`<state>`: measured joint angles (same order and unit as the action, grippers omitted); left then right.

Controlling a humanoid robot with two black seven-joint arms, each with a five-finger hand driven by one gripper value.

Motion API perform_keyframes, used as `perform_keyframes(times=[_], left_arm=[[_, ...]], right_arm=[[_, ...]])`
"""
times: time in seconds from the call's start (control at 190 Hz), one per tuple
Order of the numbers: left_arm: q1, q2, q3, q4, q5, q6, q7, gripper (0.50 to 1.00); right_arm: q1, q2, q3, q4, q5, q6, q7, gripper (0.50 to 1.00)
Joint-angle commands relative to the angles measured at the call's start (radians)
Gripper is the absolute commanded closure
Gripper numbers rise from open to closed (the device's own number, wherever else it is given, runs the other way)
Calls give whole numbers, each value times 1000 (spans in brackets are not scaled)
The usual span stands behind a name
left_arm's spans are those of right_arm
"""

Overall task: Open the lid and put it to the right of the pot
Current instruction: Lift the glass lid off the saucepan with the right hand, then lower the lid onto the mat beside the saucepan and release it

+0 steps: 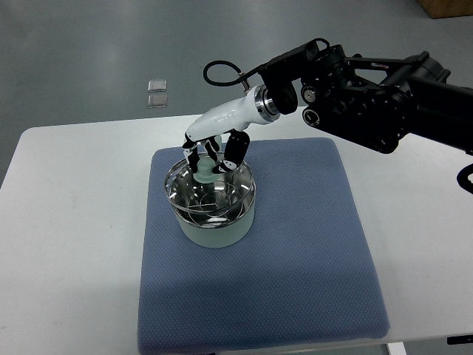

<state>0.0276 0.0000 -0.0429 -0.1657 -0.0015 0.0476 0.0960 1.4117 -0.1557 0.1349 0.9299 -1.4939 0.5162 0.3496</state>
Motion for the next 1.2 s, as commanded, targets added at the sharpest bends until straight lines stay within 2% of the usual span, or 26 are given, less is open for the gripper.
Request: perform_keyframes(times=[0.0, 0.179, 0.253, 0.258, 0.364, 0.38, 0.448, 0.475, 0.58, 0.633, 0.834, 0.987, 1.192], left_arm=[[0, 0, 0, 0, 0, 0, -1, 500], [0, 0, 0, 0, 0, 0, 1, 500], [0, 0, 0, 0, 0, 0, 1, 500], [0, 0, 0, 0, 0, 0, -1, 500], [0, 0, 0, 0, 0, 0, 1, 500], [0, 0, 0, 0, 0, 0, 1, 500], [0, 0, 0, 0, 0, 0, 1, 500], [0, 0, 0, 0, 0, 0, -1, 500], [0, 0, 0, 0, 0, 0, 1, 500], [0, 0, 0, 0, 0, 0, 1, 500], [0, 0, 0, 0, 0, 0, -1, 500], [0, 0, 0, 0, 0, 0, -1, 500], [0, 0, 0, 0, 0, 0, 1, 500]], right_arm=[[6, -10, 29, 0, 1, 19, 5, 1000], [18, -73, 66, 3, 14, 62, 29, 1000], [18, -82, 66, 4, 14, 62, 32, 1000], [18, -106, 66, 6, 14, 62, 43, 1000], [16, -134, 66, 6, 14, 62, 58, 1000], [15, -165, 66, 6, 14, 61, 75, 1000], [13, -176, 66, 6, 14, 61, 78, 1000], [6, -212, 64, 4, 14, 54, 88, 1000], [1, -237, 64, 4, 14, 51, 94, 1000], [-34, -281, 64, 4, 14, 47, 114, 1000], [-83, -343, 66, 1, 14, 44, 118, 1000], [-146, -378, 48, -3, 9, -10, 153, 1000], [-204, -383, 46, -20, 6, -45, 157, 1000]])
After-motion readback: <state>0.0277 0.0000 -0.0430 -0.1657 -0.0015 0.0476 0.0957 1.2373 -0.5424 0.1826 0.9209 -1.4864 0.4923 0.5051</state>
